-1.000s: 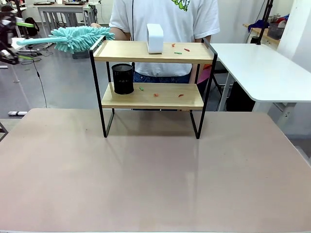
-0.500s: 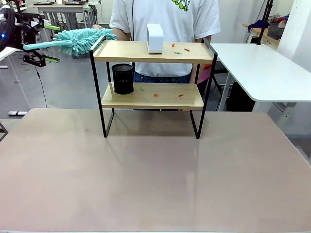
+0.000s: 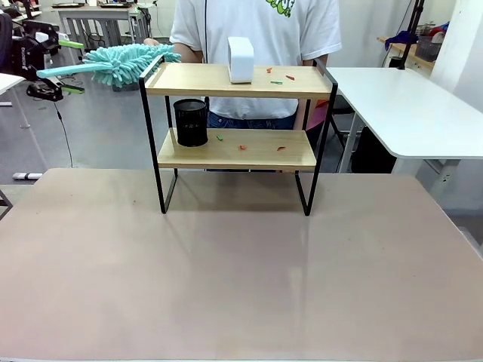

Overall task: Clean the shelf.
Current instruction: Pick up the Duster from the human.

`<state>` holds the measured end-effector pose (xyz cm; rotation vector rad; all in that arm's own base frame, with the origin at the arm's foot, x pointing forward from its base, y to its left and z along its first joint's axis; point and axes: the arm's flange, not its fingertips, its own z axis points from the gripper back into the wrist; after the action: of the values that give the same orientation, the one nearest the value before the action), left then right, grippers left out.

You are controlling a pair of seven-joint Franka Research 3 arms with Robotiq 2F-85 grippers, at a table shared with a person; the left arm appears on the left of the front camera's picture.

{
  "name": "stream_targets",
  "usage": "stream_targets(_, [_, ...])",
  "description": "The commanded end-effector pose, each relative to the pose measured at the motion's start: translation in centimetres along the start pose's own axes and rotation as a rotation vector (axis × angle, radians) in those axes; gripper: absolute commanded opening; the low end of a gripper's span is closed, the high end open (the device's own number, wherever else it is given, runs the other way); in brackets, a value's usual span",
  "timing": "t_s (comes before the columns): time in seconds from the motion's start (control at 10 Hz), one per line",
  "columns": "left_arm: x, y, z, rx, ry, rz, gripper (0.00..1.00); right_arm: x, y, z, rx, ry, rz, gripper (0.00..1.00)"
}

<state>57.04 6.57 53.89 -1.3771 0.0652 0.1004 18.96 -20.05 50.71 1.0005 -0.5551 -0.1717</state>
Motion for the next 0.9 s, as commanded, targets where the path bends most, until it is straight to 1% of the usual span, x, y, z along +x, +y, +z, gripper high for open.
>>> stream_targets(0.0, [-0.84,0.08,-0.78,-0.036,-0.019,-0.029,0.00,0.21,0.17,-0.06,0.017,-0.009,0.024,1.00])
stream_targets(0.1, [-0.92,0.09,-0.80,-0.035,-0.019,-0.032,0.37,0.21,0.17,-0.06,0.017,-0.009,0.024,1.00])
stream_targets(0.2, [-0.99,0.05,-0.81,-0.034,-0.024,-0.036,0.00,0.21,0.17,-0.06,0.017,-0.009,0.024,1.00])
stream_targets(0.8, [-1.43,0.13,-1.02,-0.011,-0.040,-0.060,0.00,0.21,0.17,-0.06,0.017,-0.009,0.024,1.00])
